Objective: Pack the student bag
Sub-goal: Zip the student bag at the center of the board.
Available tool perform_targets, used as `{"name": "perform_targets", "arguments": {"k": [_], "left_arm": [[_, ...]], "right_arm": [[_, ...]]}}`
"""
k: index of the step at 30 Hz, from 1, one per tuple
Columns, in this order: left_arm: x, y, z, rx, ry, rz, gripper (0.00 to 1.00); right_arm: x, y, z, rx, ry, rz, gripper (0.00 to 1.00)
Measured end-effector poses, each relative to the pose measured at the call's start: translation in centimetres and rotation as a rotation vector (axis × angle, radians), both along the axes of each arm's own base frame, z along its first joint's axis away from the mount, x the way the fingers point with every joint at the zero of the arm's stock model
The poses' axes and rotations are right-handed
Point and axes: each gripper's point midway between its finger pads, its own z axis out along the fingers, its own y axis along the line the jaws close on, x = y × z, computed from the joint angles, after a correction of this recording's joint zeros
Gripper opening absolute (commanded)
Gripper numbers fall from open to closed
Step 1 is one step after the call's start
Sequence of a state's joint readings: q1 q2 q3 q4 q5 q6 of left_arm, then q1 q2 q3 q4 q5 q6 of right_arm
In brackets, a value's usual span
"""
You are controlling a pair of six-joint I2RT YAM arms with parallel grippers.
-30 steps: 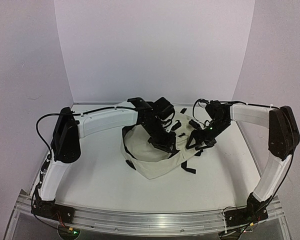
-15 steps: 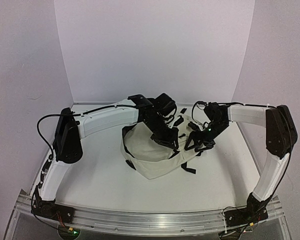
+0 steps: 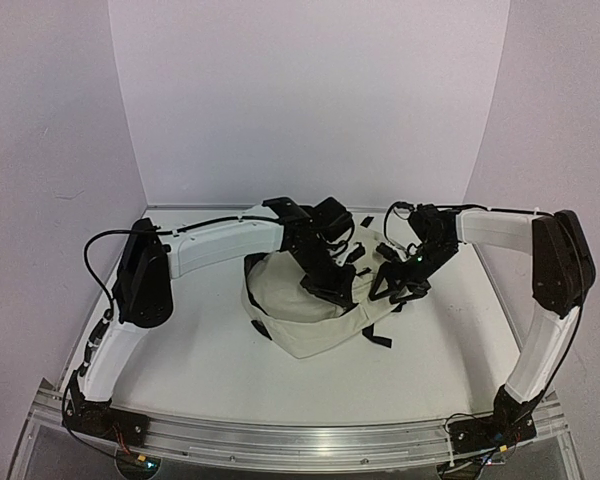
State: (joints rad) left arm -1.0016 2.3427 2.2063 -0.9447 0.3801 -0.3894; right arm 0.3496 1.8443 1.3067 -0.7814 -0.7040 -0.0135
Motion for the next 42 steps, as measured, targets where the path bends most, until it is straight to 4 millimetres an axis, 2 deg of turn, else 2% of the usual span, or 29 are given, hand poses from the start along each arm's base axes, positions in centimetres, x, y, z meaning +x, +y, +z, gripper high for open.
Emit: {"name": "perform_targets", "arguments": {"k": [2, 6, 9, 13, 19, 21, 23, 31, 32, 38, 42], "left_arm": [[0.0, 0.0, -0.1, 0.001, 0.002, 0.001, 0.0], [0.0, 0.0, 0.0, -0.003, 0.004, -0.001, 0.0], [-0.2, -0.2, 0.1, -0.012, 0.013, -0.009, 0.0], [-0.6, -0.5, 0.7, -0.048, 0.022, -0.027, 0.0], [-1.3, -0.9, 1.9, -0.113, 0.019, -0.075, 0.0], [-1.2, -1.3, 2.4, -0.138, 0.005, -0.091, 0.0], [-1.2, -1.5, 2.7, -0.154, -0.007, -0.102, 0.0], [-1.3, -1.7, 3.6, -0.186, -0.029, -0.127, 0.0], [-1.3, -1.6, 3.6, -0.185, -0.03, -0.127, 0.0], [-1.6, -0.9, 2.7, -0.157, -0.02, -0.12, 0.0], [-2.4, 0.2, 1.7, -0.124, 0.01, -0.112, 0.0]], "right_arm": [[0.0, 0.0, 0.1, -0.001, 0.004, -0.007, 0.84], [-0.5, -0.2, 0.3, 0.0, 0.018, -0.022, 0.94], [-1.3, -0.1, 0.4, 0.014, 0.057, -0.034, 0.98], [-1.5, 0.8, 1.1, 0.07, 0.092, -0.04, 0.95], [0.0, 2.5, 1.3, 0.146, 0.159, -0.06, 0.86], [0.2, 2.8, 1.0, 0.162, 0.191, -0.07, 0.81], [0.3, 3.1, 0.9, 0.175, 0.213, -0.077, 0.71], [0.6, 3.4, 1.0, 0.199, 0.256, -0.101, 0.07], [0.7, 3.3, 1.2, 0.205, 0.259, -0.106, 0.01], [1.4, 2.5, 1.5, 0.222, 0.264, -0.138, 0.0], [2.2, 1.1, 1.3, 0.214, 0.259, -0.17, 0.0]]}}
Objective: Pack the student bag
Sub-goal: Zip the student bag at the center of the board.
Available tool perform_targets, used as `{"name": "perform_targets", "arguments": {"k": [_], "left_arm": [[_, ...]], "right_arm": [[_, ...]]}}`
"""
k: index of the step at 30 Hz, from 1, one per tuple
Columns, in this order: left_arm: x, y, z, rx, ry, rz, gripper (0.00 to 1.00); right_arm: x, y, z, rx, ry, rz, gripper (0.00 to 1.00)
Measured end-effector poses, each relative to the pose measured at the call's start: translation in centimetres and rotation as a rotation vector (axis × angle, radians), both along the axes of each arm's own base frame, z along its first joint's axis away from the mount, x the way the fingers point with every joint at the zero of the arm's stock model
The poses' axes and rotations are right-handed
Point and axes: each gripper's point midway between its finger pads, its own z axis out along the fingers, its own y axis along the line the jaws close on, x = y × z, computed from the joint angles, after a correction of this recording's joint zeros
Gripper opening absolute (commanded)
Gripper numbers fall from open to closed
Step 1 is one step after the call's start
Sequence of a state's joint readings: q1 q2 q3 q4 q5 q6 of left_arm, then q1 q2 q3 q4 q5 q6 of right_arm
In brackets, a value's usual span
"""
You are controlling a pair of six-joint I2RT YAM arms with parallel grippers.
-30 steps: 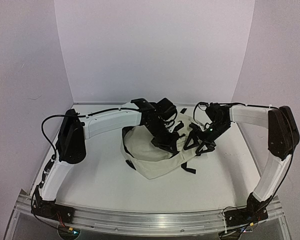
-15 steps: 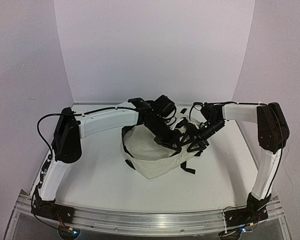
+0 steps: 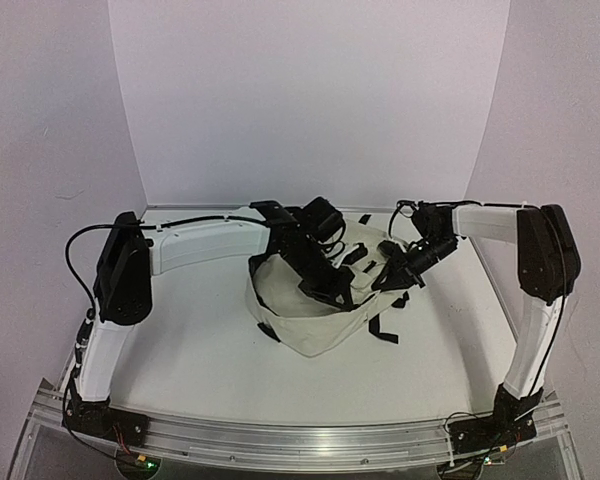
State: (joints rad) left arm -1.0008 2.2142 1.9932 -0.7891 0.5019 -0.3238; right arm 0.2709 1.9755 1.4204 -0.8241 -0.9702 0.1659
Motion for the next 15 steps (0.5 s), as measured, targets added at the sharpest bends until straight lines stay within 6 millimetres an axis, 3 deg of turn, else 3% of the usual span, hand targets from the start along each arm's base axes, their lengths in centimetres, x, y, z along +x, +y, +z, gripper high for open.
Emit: {"name": "perform_targets", "arguments": {"k": [10, 15], "left_arm": [[-2.1, 3.4, 0.5, 0.028, 0.031, 0.026, 0.0], [-2.6, 4.0, 0.8, 0.037, 0.037, 0.015, 0.0]], "right_arm": [[1.5, -3.6, -0.7, -0.085, -0.056, 0.011, 0.0], [4.9, -5.5, -0.9, -0.172, -0.127, 0.022, 0.03]]}}
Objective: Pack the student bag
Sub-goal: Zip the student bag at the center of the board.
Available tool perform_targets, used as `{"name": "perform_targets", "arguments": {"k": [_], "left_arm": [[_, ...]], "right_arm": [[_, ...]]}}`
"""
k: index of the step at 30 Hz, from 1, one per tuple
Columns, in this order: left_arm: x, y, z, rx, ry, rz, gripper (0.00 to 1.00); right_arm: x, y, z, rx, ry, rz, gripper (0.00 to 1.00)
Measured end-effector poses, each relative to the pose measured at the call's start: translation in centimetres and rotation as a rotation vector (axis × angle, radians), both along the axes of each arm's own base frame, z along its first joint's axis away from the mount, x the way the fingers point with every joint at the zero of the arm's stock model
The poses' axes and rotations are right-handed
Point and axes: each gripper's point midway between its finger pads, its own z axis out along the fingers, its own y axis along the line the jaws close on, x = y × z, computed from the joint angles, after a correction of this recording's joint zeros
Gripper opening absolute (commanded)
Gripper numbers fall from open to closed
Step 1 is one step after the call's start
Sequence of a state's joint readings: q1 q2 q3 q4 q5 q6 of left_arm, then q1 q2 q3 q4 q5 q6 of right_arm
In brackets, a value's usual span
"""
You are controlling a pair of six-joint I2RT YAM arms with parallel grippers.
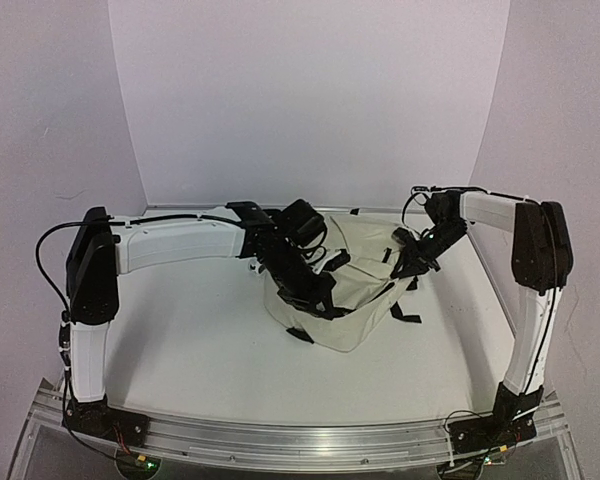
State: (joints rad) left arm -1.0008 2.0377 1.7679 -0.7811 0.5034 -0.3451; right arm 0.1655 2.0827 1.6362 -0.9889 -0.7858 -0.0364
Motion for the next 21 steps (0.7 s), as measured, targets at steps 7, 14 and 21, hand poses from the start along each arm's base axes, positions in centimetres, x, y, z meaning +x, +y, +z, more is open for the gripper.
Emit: {"name": "perform_targets", "arguments": {"k": [7, 14, 21], "left_arm": [[2.2, -3.4, 1.9, -0.064, -0.057, -0.022, 0.0], [4.1, -6.5, 1.0, -0.092, -0.077, -0.031, 0.0], [4.0, -6.9, 0.9, -0.106, -0.072, -0.039, 0.0]], "right_arm": [[3.3, -1.7, 1.2, -0.026, -0.092, -0.021, 0.79], [-3.3, -2.5, 2.7, 0.017, -0.017, 0.025, 0.86], [-9.5, 0.1, 5.4, 0.192, 0.112, 0.066, 0.82]]}}
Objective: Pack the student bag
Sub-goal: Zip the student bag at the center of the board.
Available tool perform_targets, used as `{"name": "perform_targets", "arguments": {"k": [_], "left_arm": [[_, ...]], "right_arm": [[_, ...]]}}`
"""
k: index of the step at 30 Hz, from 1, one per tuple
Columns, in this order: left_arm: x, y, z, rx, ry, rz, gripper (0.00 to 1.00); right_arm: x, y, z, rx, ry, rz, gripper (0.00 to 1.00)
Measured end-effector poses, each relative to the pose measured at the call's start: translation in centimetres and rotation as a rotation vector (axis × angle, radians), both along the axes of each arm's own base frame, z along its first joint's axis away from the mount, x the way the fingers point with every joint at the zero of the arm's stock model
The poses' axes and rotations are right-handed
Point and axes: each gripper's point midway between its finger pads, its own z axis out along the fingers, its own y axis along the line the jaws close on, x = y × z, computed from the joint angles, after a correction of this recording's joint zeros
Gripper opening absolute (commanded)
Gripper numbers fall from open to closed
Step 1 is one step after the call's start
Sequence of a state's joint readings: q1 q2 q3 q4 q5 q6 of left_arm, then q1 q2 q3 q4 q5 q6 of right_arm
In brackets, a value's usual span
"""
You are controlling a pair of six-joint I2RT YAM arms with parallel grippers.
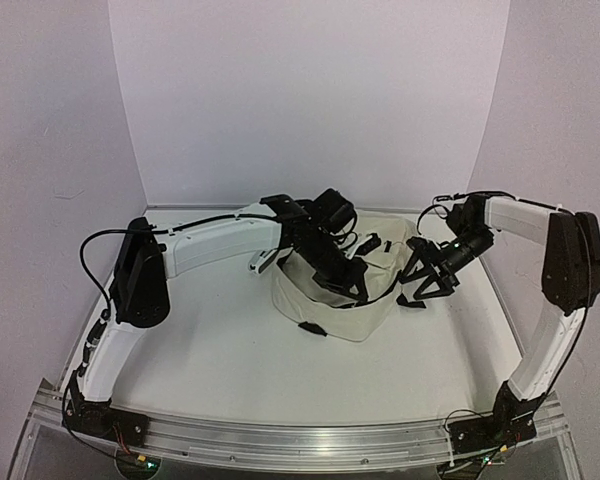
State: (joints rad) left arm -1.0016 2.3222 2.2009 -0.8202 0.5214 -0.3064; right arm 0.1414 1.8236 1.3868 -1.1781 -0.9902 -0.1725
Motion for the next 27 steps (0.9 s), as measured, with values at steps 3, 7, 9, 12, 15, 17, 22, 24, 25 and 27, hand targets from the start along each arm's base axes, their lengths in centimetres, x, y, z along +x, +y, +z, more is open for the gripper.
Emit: {"name": "perform_targets", "arguments": {"k": [3, 7, 9, 12, 15, 17, 22, 24, 25, 27], "left_arm": [[-0.1, 0.0, 0.0, -0.001, 0.002, -0.002, 0.0], [-0.1, 0.0, 0.0, -0.002, 0.002, -0.003, 0.0], [-0.1, 0.0, -0.1, 0.0, 0.003, -0.003, 0.0], [-0.1, 0.0, -0.4, 0.002, 0.003, -0.003, 0.0], [-0.2, 0.1, -1.0, 0.009, 0.006, -0.003, 0.0], [-0.3, 0.3, -1.4, 0.016, 0.009, -0.002, 0.0], [-0.9, 1.7, -1.6, 0.04, 0.014, 0.007, 0.0], [-1.2, 2.6, -1.4, 0.047, 0.017, 0.013, 0.0], [-1.3, 3.0, -1.3, 0.048, 0.015, 0.018, 0.0], [-1.3, 3.8, -1.2, 0.05, 0.011, 0.027, 0.0]], "right_arm": [[-0.6, 1.6, -0.4, 0.025, 0.034, 0.028, 0.81], [-0.7, 3.8, -1.5, 0.03, 0.065, 0.045, 0.74], [-0.3, 4.6, -2.0, 0.026, 0.075, 0.035, 0.63], [0.4, 5.1, -2.7, 0.02, 0.084, 0.012, 0.27], [0.9, 5.1, -3.5, -0.003, 0.089, -0.007, 0.01], [1.1, 4.8, -3.9, -0.03, 0.084, -0.017, 0.0], [1.5, 2.9, -4.7, -0.084, 0.073, -0.041, 0.0], [1.9, 1.2, -4.8, -0.128, 0.048, -0.054, 0.0], [2.1, 0.1, -4.9, -0.156, 0.031, -0.06, 0.0], [2.6, -2.1, -5.1, -0.221, -0.011, -0.068, 0.0]]}}
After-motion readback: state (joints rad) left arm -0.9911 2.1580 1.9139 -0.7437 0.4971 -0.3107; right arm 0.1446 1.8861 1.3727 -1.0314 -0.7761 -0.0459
